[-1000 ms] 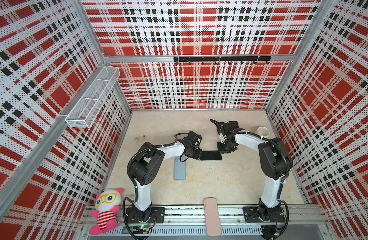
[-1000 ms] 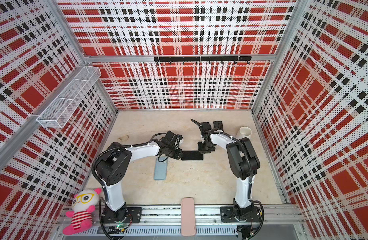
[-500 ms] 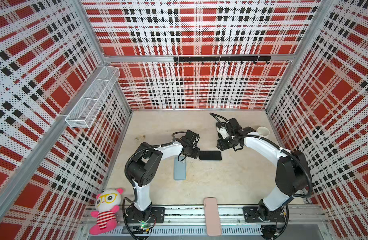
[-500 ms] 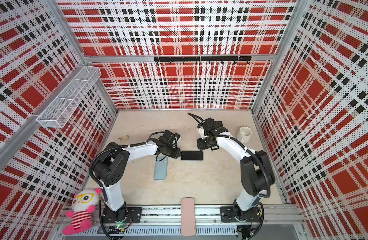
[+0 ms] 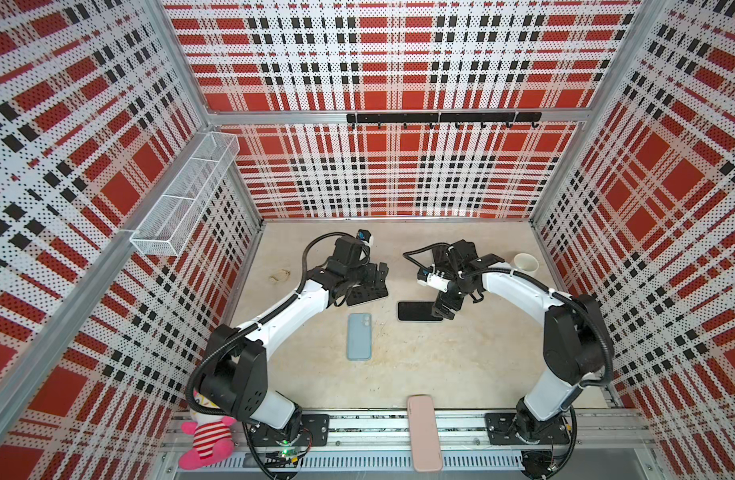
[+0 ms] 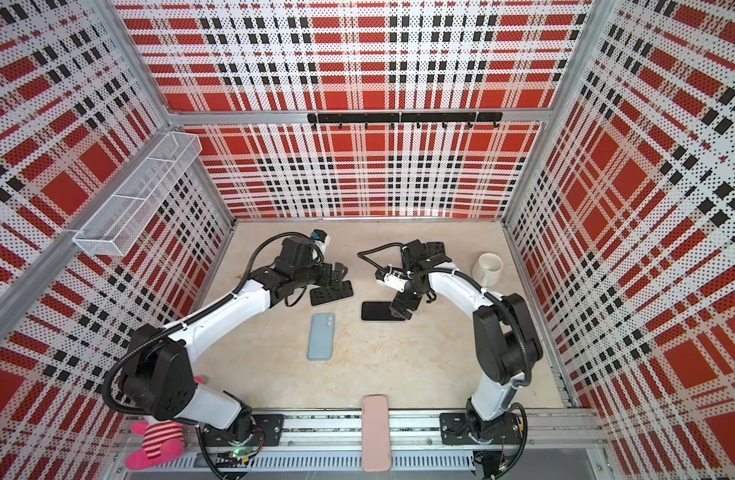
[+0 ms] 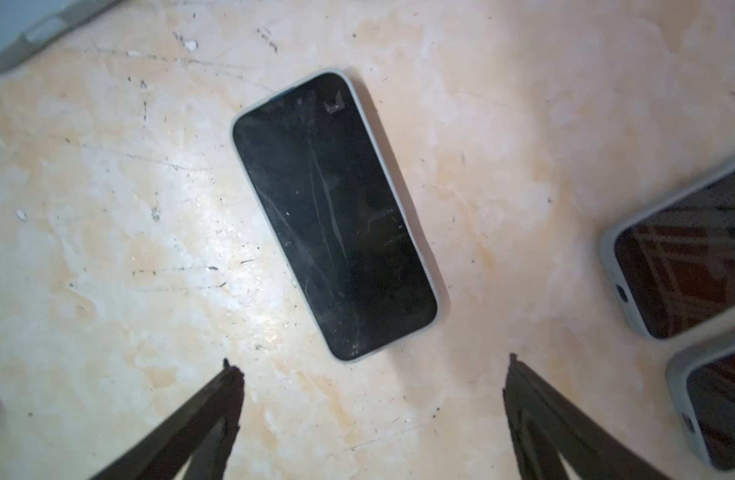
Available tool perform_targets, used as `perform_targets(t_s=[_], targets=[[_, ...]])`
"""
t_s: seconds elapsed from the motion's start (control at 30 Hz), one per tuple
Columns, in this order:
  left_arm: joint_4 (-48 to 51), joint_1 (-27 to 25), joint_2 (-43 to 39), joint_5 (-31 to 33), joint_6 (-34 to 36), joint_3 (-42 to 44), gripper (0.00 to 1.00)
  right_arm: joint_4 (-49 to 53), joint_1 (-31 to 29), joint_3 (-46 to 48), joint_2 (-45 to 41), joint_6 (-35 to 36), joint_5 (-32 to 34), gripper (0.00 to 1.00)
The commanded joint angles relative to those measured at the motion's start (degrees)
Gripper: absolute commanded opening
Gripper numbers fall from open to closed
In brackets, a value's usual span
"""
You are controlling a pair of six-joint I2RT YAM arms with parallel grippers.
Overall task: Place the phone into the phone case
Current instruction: 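Grasp the cased black phone with the right gripper while left gripper withdraws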
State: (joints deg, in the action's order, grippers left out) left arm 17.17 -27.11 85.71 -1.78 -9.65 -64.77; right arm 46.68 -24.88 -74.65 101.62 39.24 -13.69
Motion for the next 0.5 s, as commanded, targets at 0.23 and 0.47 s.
perform_targets(t_s=[0.23,0.47], targets=[[-0.38,3.98,-3.14,4.15,-0.31,2.21,0.99,7.12,-4.96,-7.07,10.8,12.08,4.95,1.0],[-0.87,6.34,-3.8,1.58,-1.25,2.31,0.99,5.57,-5.37,-7.0,14.27,12.36,7.35,1.0]])
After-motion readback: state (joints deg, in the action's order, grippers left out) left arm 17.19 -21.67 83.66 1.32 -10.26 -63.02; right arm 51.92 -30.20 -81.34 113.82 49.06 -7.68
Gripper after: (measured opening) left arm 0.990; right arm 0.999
